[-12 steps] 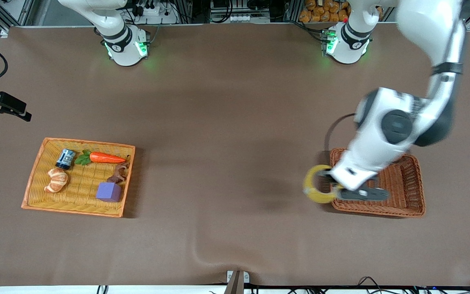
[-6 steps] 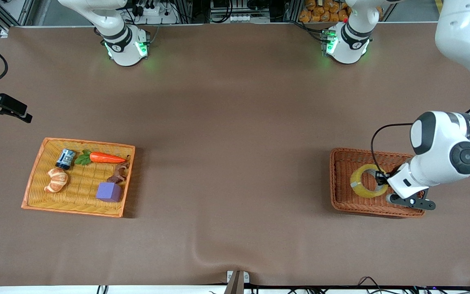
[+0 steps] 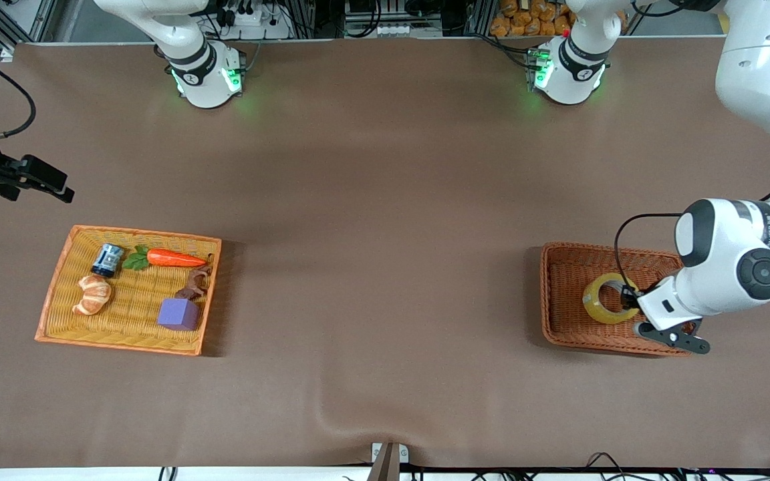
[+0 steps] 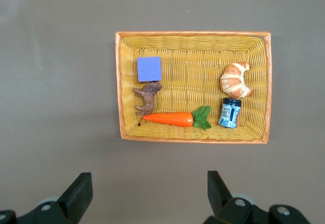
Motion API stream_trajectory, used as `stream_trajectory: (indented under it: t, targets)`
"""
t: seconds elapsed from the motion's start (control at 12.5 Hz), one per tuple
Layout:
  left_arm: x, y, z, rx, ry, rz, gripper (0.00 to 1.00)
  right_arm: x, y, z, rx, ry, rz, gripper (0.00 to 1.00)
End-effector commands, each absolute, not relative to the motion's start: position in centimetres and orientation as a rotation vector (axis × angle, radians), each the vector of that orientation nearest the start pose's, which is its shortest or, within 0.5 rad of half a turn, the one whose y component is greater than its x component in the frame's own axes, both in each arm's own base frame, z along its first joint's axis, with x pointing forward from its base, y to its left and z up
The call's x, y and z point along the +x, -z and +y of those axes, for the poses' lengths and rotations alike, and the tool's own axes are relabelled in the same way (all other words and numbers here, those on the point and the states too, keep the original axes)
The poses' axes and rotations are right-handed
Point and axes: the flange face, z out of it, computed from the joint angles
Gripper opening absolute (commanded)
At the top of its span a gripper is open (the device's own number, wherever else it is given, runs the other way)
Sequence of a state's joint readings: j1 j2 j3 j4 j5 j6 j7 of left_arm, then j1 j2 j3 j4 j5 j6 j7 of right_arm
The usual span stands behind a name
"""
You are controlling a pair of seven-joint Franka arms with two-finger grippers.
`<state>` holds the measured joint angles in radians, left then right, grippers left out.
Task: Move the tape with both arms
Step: 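Open the left gripper to release the tape in the basket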
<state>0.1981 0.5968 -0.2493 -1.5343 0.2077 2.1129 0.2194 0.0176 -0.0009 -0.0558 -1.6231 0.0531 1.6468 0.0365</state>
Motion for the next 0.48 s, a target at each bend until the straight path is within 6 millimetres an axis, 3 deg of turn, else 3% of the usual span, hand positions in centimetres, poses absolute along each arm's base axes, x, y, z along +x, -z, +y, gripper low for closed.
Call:
stream_trajectory:
  t: [0.0, 0.24, 0.4]
  targets:
    - [69.8, -40.2, -0.9, -3.006, 0.083, 0.556, 1.00, 55.5, -61.3, -1.3, -3.085, 0.044, 0.140, 1.00]
    - [66.8, -51.3, -2.8, -2.993, 0.217, 0.463, 1.00, 55.6, -61.1, -1.7, -3.088, 0.044, 0.149, 1.00]
    - [64.2, -56.1, -3.0, -3.066, 0.164, 0.262, 1.00, 55.7, -61.1, -1.6, -3.088, 0.047, 0.147, 1.00]
